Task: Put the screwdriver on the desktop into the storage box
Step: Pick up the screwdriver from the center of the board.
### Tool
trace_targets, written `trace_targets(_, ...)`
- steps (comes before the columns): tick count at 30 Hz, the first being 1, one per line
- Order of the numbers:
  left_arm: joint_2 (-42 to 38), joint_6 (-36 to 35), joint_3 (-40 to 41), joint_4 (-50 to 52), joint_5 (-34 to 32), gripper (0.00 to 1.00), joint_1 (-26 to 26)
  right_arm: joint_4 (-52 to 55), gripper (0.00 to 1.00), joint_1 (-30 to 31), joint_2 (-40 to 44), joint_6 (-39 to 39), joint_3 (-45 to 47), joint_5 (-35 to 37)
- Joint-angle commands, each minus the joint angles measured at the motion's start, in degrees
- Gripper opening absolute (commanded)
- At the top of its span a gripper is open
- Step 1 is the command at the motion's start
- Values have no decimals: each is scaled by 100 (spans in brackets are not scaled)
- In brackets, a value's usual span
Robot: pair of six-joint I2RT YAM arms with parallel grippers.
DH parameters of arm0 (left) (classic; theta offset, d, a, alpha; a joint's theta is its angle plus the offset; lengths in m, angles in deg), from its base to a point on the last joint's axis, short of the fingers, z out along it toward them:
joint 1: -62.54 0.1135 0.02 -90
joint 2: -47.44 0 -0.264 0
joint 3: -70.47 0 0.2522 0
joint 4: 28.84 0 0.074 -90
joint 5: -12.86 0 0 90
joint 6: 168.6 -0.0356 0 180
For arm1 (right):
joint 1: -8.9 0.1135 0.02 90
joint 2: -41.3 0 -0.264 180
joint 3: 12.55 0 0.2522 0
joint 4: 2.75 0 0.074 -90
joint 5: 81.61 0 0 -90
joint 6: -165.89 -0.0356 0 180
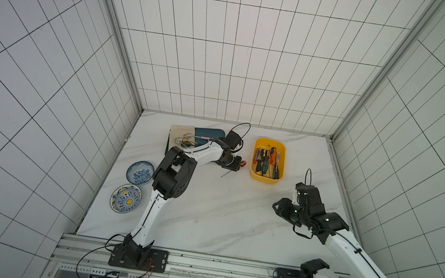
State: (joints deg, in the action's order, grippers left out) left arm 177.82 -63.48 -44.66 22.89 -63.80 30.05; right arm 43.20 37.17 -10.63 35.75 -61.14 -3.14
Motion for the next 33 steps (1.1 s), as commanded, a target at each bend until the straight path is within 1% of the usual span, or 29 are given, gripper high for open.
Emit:
trace_targets(1, 110, -174, -91, -12, -414, 38, -120, -62, 44, 51, 0, -62, 151, 28)
trace_targets(8, 101, -350, -92, 34, -1119, 36, -319, -80, 44, 54, -11, -68, 165, 42)
trace_targets(14, 149, -447, -42, 43, -1326, 36, -394, -79, 44, 55, 24, -77, 197, 38)
trace_targets(18, 159, -492, -22, 41, -1506, 31, -438, -79, 44, 55, 7, -67, 192, 39)
trace_targets(21, 162, -546, -6, 43, -1598, 28, -466, -75, 44, 55, -7, -57, 178, 50)
trace_targets(33, -32, -488, 116, 39, -1477, 0, -444, -99, 44, 56, -85, -36, 117, 33)
